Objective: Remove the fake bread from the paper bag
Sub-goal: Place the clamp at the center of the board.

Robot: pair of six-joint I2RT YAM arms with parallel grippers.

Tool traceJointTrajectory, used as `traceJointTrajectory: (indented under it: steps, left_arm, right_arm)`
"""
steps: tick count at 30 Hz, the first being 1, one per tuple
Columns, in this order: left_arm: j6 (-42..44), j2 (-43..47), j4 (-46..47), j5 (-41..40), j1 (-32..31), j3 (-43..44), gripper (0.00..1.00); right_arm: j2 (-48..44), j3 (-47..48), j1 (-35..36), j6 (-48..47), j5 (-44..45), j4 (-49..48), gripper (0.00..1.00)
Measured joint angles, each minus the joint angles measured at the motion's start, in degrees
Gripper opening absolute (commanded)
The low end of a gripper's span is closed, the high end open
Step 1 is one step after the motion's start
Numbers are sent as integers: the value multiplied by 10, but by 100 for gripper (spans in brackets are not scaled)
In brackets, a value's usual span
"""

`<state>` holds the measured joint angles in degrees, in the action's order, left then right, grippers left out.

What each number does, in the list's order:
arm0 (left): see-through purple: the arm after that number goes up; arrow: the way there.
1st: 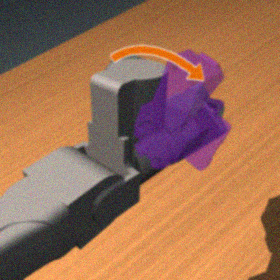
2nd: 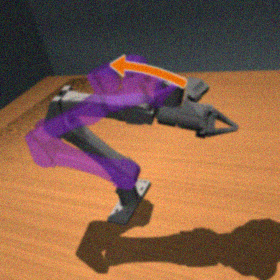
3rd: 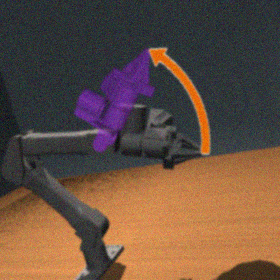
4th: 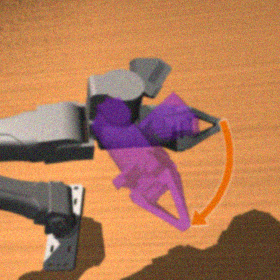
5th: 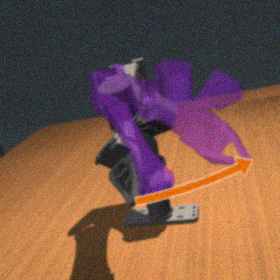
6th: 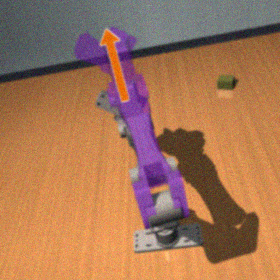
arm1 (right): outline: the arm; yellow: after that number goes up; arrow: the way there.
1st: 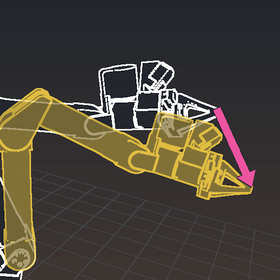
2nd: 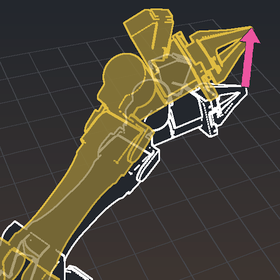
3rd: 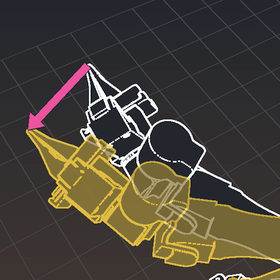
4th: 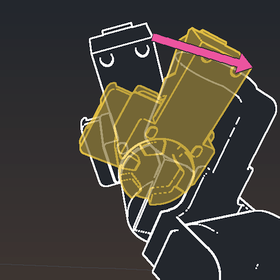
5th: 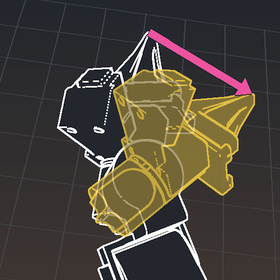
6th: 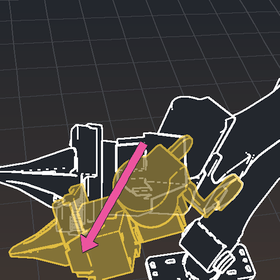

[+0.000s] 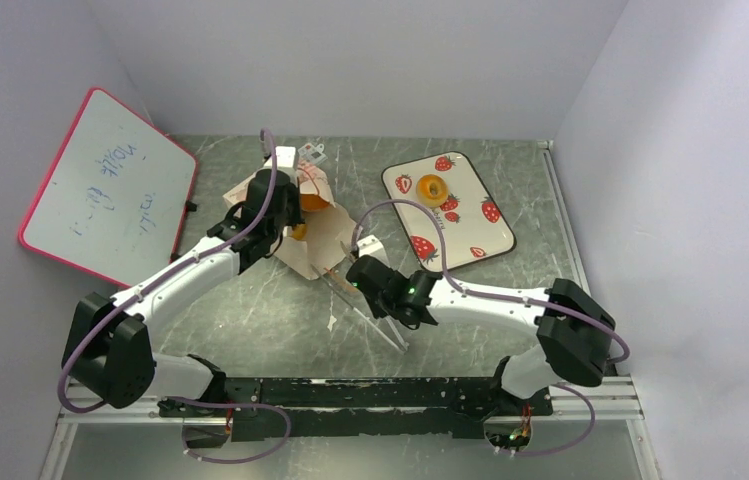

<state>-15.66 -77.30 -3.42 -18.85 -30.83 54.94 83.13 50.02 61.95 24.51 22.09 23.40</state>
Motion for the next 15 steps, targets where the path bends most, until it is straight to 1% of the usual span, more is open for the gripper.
traceJointTrajectory:
  steps: [7, 15]
  left_arm:
    - [5, 19, -8, 0, 0, -10, 7]
    - [14, 57, -12, 10, 0, -41, 7]
  right_arm:
    - [42, 35, -3, -14, -1, -21, 0]
    - [77, 56, -23, -28, -9, -46, 0]
